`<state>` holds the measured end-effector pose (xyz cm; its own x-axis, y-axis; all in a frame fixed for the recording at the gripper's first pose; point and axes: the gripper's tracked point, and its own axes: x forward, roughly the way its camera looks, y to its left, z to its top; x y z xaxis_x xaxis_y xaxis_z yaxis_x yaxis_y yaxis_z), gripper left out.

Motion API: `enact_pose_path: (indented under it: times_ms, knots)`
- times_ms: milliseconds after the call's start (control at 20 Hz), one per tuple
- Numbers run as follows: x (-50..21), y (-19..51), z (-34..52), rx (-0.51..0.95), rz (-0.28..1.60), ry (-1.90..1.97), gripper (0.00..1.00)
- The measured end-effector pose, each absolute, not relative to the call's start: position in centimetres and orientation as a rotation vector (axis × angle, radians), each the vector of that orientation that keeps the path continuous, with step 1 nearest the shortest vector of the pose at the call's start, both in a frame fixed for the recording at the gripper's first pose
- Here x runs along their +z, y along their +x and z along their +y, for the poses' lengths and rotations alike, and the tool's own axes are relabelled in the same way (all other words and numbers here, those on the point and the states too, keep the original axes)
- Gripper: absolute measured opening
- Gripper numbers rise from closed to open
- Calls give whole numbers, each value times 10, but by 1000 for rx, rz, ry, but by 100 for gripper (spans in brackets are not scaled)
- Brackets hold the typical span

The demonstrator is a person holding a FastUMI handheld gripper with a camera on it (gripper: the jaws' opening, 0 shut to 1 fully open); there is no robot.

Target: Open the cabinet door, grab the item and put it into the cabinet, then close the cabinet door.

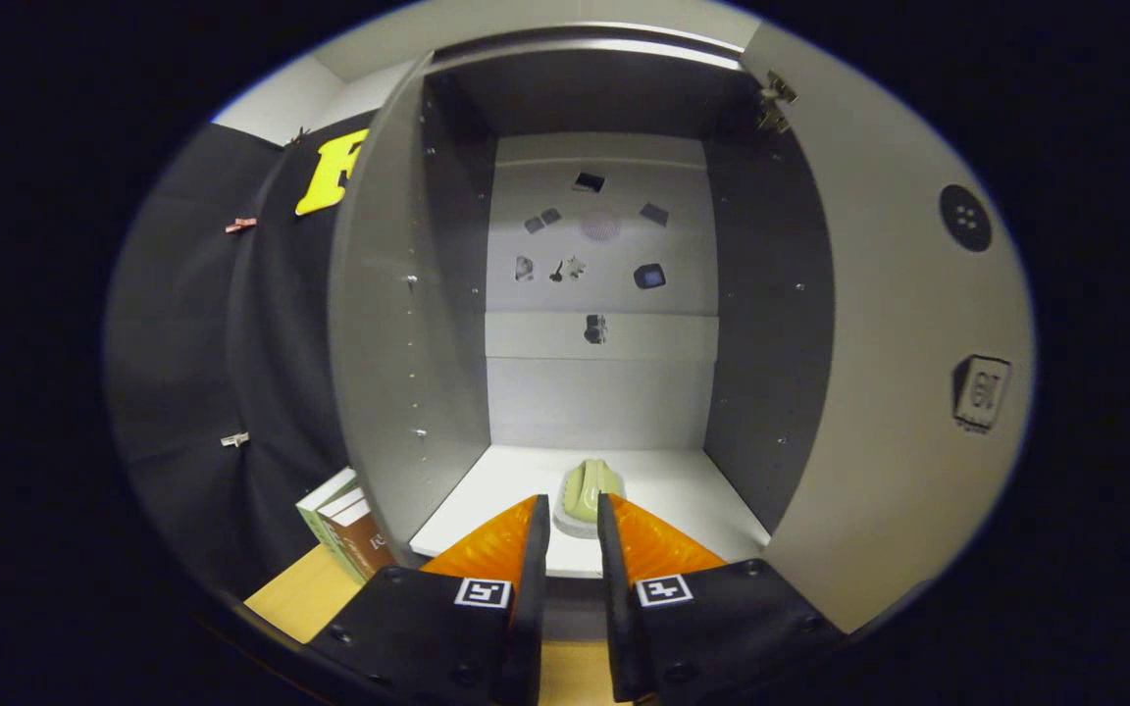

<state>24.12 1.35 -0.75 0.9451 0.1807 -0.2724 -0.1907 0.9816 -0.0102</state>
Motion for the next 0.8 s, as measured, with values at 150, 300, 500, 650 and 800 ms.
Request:
enact_pose_path:
  times_ms: [150,300,500,650,800]
  knots:
    - [14,199,14,203,238,-10,43]
    - [30,157,5,182,190,-16,67]
    - [41,103,-5,185,171,-43,77]
    - [46,72,-18,205,180,-69,97]
    - [51,40,-31,266,186,-57,98]
